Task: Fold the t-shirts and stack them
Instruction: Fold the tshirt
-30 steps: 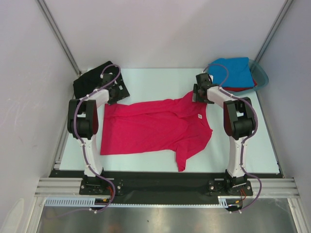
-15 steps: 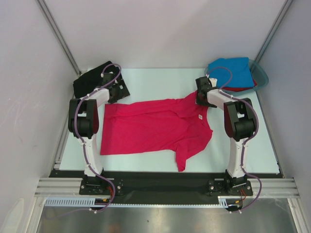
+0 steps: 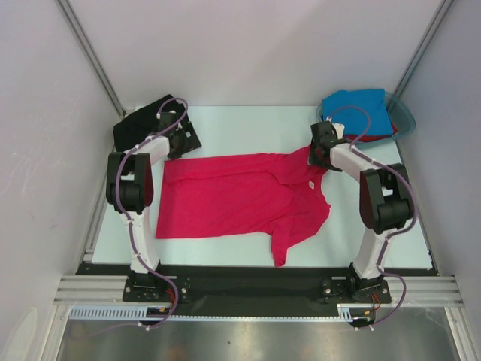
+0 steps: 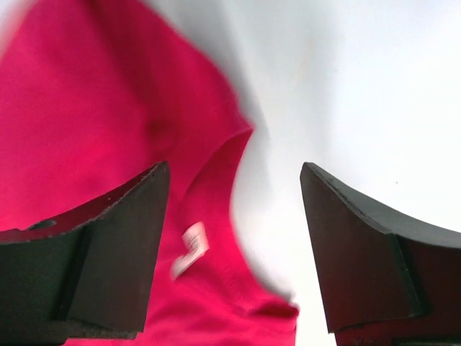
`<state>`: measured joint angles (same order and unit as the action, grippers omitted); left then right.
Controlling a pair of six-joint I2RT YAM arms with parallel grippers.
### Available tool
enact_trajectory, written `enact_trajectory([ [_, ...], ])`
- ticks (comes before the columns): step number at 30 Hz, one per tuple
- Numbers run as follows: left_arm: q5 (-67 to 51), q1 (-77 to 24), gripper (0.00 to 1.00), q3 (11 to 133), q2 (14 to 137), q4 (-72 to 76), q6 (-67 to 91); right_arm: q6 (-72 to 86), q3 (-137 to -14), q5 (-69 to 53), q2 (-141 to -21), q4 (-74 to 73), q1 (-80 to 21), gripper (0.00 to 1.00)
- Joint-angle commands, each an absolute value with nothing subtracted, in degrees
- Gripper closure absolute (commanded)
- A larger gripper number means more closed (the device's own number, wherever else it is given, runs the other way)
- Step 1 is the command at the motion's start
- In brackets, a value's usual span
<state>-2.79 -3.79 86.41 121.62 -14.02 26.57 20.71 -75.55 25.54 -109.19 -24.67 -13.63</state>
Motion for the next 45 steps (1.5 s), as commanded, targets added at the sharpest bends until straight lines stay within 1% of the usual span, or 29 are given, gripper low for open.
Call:
enact_trajectory([
  [1, -4.04, -4.04, 0.03, 86.75, 123.84, -16.35, 25.93, 19.86, -75.67, 17.18, -98.99, -21.53, -13.1, 0.22],
  [6, -4.04, -4.04, 0.03, 86.57, 123.75, -16.17, 25.93, 25.99, -73.39, 9.68, -94.05, -21.62, -11.69, 0.24],
  [9, -4.13, -4.04, 0.03, 86.57, 123.75, -16.08, 25.93, 31.96, -70.24, 2.48, -92.29, -21.89, -9.94, 0.28],
  [11, -4.13, -3.96, 0.03, 86.49, 123.75, -16.0, 25.93, 35.31, -67.17, -2.61, -90.54, -19.61, -9.41, 0.31],
  [12, -4.13, -4.04, 0.03, 86.48, 123.66, -16.0, 25.93, 37.07, -65.41, -4.38, -89.92, -18.21, -8.62, 0.34],
  [13, -4.13, -4.04, 0.03, 86.4, 123.66, -15.91, 25.93, 40.05, -61.74, -7.35, -89.3, -15.24, -8.44, 0.35],
  [17, -4.3, -3.96, 0.03, 86.31, 123.66, -15.91, 25.93, 45.51, -54.59, -11.33, -87.19, -8.89, -7.74, 0.41],
  [19, -4.39, -4.04, 0.03, 86.31, 123.66, -15.82, 25.93, 47.19, -51.43, -14.13, -86.48, -4.42, -6.77, 0.46],
  [29, -4.66, -4.04, 0.03, 86.48, 123.75, -15.91, 25.75, 52.21, -46.58, -18.19, -88.59, 5.36, -3.34, 0.54],
  [38, -4.57, -4.04, 0.03, 86.48, 123.84, -15.91, 25.75, 51.24, -47.9, -16.88, -90.35, 2.55, -2.9, 0.54],
  [45, -4.75, -4.04, 0.03, 86.57, 123.84, -16.0, 25.75, 50.01, -49.3, -13.81, -89.82, -2.89, -2.9, 0.51],
])
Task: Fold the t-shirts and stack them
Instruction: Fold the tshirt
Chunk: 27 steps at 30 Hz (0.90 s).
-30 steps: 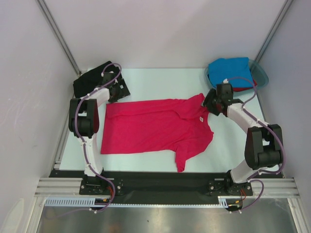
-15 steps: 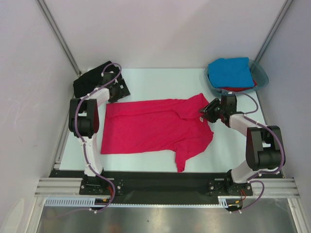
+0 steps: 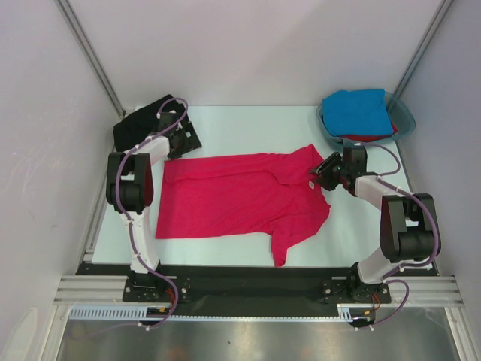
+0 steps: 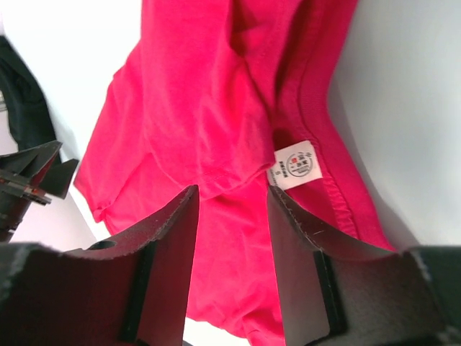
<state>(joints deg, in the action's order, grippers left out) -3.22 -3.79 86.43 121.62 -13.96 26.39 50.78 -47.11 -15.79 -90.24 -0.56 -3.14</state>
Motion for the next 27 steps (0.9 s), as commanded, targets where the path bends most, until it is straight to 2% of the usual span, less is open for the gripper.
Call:
enact_trajectory([
  [1, -4.66, -4.04, 0.03, 86.57, 123.84, -16.0, 25.66, 49.75, -49.39, -13.45, -89.91, -3.34, -2.81, 0.51],
  [14, -4.66, -4.04, 0.03, 86.75, 124.01, -16.08, 25.75, 49.83, -49.75, -13.8, -94.91, -0.62, -2.81, 0.53],
  [17, -4.75, -4.04, 0.03, 86.84, 124.01, -16.17, 25.75, 49.83, -49.83, -14.33, -95.71, 2.19, -2.9, 0.56],
  [21, -4.75, -4.04, 0.03, 86.92, 124.1, -16.26, 25.75, 49.57, -50.36, -14.94, -96.24, 2.81, -2.9, 0.64],
  [27, -4.75, -4.04, 0.03, 86.92, 124.1, -16.35, 25.75, 48.78, -50.71, -14.5, -95.71, 2.2, -2.81, 0.69],
])
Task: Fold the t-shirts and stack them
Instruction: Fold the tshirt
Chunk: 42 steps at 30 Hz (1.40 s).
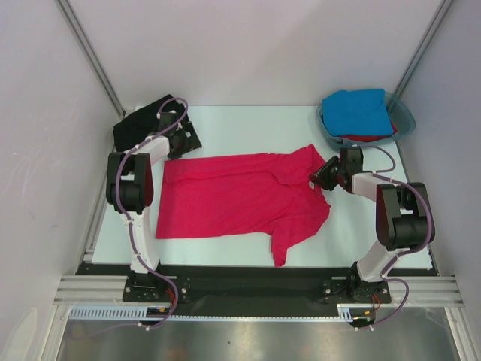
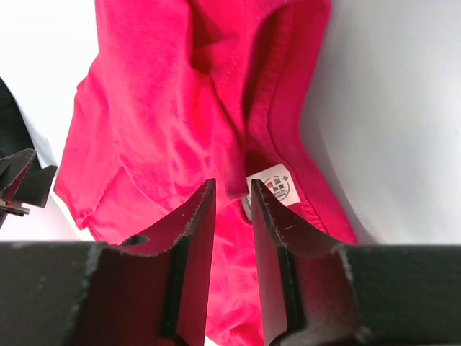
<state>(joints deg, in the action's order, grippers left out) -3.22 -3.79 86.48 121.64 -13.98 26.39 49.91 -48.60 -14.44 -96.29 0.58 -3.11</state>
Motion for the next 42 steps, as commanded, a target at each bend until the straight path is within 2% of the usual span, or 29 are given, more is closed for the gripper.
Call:
enact_trajectory([
  [1, -4.66, -4.04, 0.03, 86.92, 124.1, -16.35, 25.66, 48.69, -50.71, -14.24, -95.45, 2.02, -2.81, 0.69],
  [8, -4.83, -4.04, 0.03, 86.92, 124.1, -16.26, 25.75, 48.16, -50.8, -14.68, -95.98, 2.11, -2.55, 0.75],
  [12, -4.75, -4.04, 0.03, 86.92, 124.1, -16.26, 25.66, 47.9, -50.8, -15.03, -95.8, 2.55, -2.46, 0.87],
  [17, -4.75, -4.04, 0.03, 86.92, 124.1, -16.26, 25.75, 47.29, -50.36, -15.21, -94.14, 2.37, -2.46, 0.96],
  [33, -4.83, -3.96, 0.03, 86.84, 124.1, -16.26, 25.75, 45.18, -52.82, -18.72, -85.96, -2.72, -3.34, 0.97],
  [42, -4.83, -4.04, 0.03, 86.84, 124.1, -16.26, 25.66, 45.35, -50.63, -15.65, -82.71, -5.36, -6.94, 0.98],
])
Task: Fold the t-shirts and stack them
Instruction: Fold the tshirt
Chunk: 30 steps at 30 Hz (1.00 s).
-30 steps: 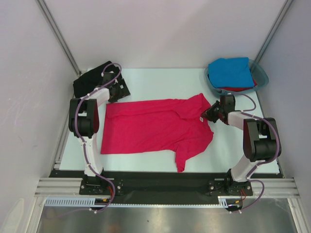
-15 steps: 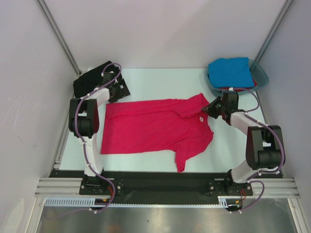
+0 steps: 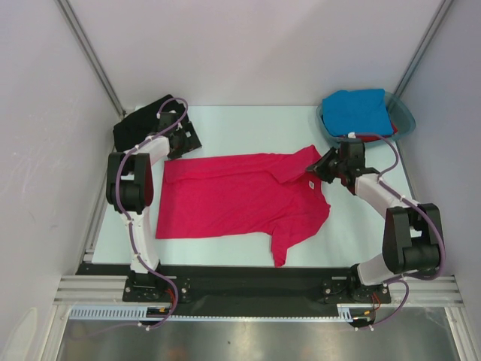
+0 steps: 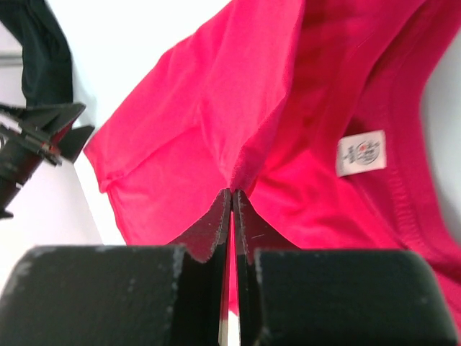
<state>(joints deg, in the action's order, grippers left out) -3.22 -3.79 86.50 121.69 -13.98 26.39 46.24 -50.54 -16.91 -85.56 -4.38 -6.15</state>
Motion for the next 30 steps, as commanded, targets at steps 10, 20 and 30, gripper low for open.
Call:
enact_trajectory([
  [10, -4.83, -4.04, 0.03, 86.92, 124.19, -16.26, 25.75, 44.21, -48.96, -7.66, -81.3, -10.1, -9.23, 0.98],
  [20, -4.83, -4.04, 0.03, 87.01, 124.28, -16.35, 25.66, 41.49, -53.43, -0.44, -82.79, -12.66, -16.34, 0.57],
  [30, -5.1, -3.96, 0.02, 87.01, 124.28, -16.26, 25.66, 50.27, -51.15, -3.43, -89.29, 1.13, -21.8, 0.6],
])
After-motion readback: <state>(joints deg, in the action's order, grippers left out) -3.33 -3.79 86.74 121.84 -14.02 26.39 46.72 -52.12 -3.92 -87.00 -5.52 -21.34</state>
